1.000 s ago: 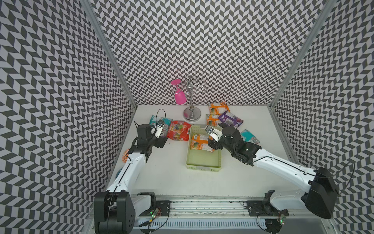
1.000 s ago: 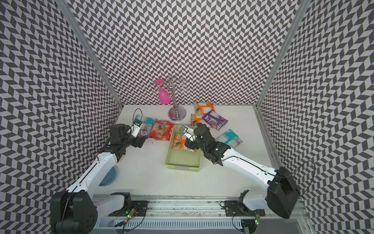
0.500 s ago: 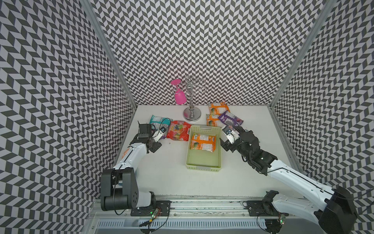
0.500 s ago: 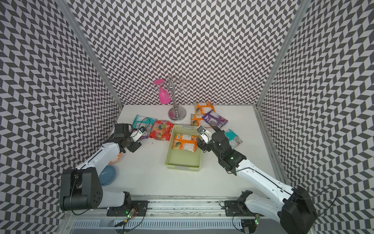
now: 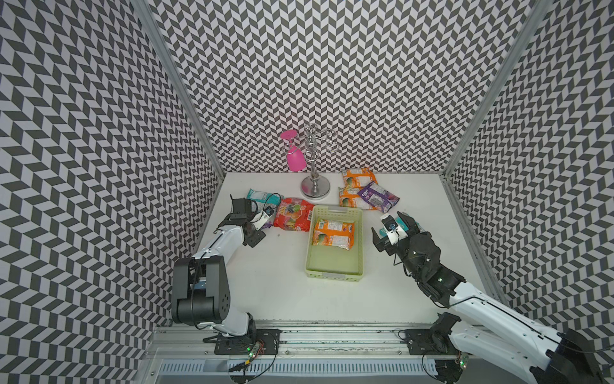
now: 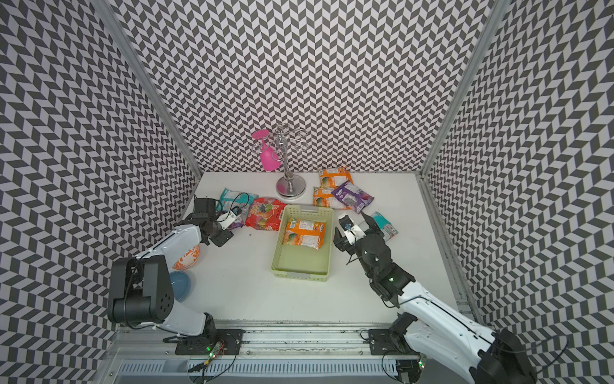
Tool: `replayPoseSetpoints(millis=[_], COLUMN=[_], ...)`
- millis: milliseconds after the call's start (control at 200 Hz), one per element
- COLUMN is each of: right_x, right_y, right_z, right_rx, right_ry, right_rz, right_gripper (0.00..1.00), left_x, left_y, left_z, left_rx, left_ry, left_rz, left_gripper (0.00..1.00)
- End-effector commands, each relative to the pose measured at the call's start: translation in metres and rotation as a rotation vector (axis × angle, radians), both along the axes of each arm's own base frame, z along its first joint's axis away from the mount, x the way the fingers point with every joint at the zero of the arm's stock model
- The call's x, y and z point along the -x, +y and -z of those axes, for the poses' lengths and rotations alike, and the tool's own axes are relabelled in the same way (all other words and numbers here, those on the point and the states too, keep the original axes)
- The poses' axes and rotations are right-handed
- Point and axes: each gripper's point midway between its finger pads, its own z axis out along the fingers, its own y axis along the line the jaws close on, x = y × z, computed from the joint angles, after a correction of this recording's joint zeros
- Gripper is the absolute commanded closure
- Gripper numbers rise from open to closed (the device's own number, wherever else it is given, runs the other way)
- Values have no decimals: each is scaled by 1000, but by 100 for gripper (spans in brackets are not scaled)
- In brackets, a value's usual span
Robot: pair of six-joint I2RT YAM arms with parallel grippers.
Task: Put the candies in the basket
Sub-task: Place the candy in the basket, then pick up the candy at the center of the board.
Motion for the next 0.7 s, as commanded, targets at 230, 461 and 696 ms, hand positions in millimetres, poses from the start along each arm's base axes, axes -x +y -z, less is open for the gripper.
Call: replayPoseSetpoints(millis=[230,461,696], right_x=[9,15,17], right_y=[-17,-21,-23], right_z=[-26,-28,-31], right_rx=[-91,-95,-102], right_ry=[-157,-191,-209], right_rz=[44,41,39], right_gripper=[1,1,1], left_x=[-23,-34,-33], left_y=[7,3,3], left_z=[15,15,19], left_rx=[-89,-97,-128], left_ry=[-5,-21,-6], left_rz=[-11,7,6], left_gripper=[31,49,49])
